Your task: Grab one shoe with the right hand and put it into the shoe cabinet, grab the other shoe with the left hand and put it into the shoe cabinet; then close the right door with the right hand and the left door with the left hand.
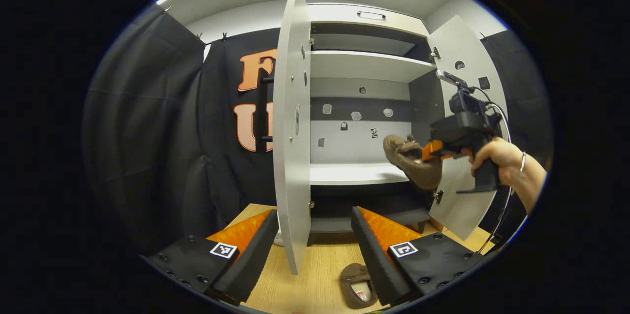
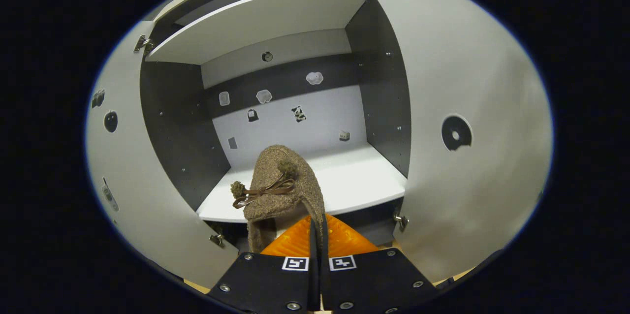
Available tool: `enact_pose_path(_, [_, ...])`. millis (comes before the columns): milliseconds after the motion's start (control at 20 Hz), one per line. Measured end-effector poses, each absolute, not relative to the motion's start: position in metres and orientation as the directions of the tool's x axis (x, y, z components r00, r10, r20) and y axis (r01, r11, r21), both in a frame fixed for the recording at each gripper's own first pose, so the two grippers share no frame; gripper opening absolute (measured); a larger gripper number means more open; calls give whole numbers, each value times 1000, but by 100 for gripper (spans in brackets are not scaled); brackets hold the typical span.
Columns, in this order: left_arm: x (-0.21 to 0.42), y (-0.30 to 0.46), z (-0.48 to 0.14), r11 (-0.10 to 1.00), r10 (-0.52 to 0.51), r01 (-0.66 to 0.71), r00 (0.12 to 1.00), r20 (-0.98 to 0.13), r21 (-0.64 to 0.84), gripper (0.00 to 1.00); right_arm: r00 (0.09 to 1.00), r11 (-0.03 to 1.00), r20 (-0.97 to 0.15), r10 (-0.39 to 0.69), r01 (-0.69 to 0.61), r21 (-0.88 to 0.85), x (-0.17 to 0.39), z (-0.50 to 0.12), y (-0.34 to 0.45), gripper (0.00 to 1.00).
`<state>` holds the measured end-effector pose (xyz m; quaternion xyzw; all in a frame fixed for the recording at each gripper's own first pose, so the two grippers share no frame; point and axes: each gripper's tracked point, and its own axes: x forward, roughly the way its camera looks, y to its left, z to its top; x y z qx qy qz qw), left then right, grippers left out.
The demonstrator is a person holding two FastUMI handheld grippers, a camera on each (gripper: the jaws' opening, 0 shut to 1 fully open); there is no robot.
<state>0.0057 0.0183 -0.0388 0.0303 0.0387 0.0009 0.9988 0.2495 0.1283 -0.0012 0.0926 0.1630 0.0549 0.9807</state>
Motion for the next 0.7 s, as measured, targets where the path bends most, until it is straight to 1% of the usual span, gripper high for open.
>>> enact_pose_path(150, [9,26,-41,998,30,-25,996,-81,60,97,946,981,-299,122,-70,178,295,16,135,0])
enact_pose_path(300, [11,32,-43,997,56,-51,995,-86,61,97,945,983,-309,105,-52,175,333,19,139,0])
enact_pose_path(350, [14,36,-44,996,65,-60,994,-87,63,97,939,982,-328,107,-48,182,346,15,142,0])
enact_pose_path(400, [15,39,-45,996,75,-69,993,-90,65,99,932,981,-348,105,-39,191,357,9,143,0])
enact_pose_path(450, [15,41,-45,995,84,-78,992,-91,65,97,927,981,-364,95,-24,195,369,2,143,0])
enact_pose_path(650, [18,46,-45,992,106,-99,990,-96,73,97,896,979,-436,80,12,203,403,-27,143,0])
enact_pose_path(700, [18,48,-45,992,113,-106,989,-96,74,99,884,980,-460,83,12,200,407,-35,144,0])
